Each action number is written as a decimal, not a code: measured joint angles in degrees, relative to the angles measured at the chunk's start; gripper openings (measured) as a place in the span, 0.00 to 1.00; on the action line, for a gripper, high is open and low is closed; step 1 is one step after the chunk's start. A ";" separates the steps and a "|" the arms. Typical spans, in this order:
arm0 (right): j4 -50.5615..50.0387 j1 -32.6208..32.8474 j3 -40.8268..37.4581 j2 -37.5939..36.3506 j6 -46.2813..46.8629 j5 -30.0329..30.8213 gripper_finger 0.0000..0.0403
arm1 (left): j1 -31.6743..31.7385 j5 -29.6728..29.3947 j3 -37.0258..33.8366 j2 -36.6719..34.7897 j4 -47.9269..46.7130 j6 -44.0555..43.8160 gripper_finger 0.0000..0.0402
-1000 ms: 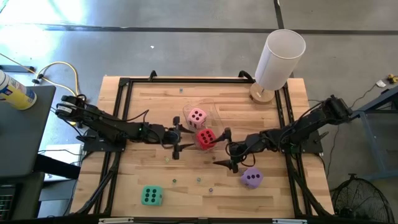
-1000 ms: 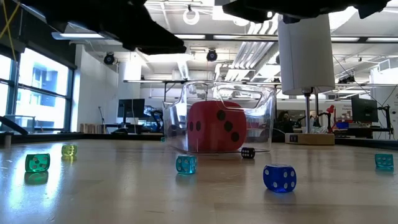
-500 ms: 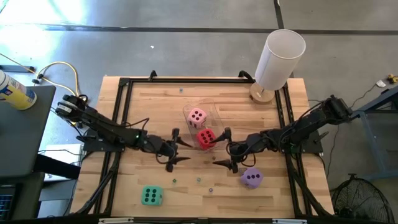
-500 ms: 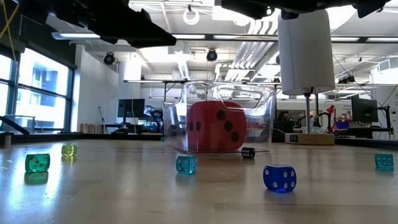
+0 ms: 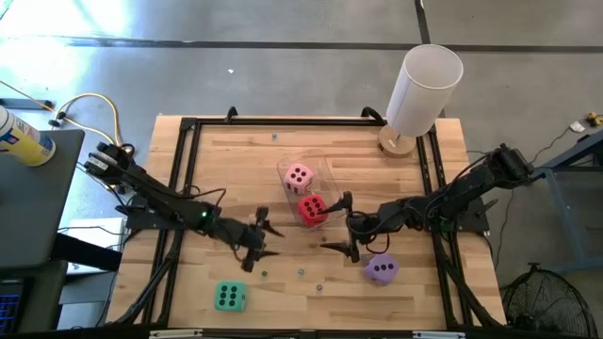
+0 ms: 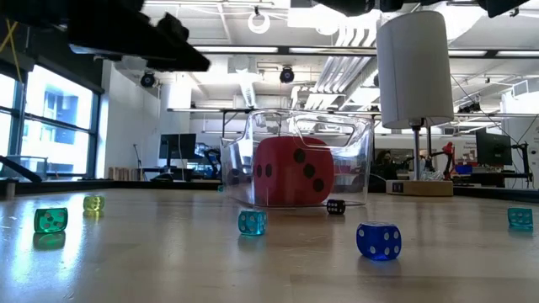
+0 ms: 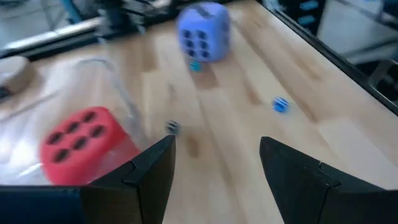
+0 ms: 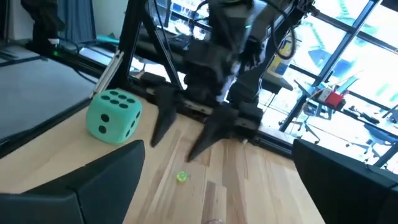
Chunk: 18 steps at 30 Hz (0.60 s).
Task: Pick & Place Dice
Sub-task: Put the small green dice into the transparent bin
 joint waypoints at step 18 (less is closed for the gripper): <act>0.55 4.91 0.00 0.00 13.08 -4.31 0.99 | -5.78 -7.29 1.41 0.02 -18.99 -20.79 0.53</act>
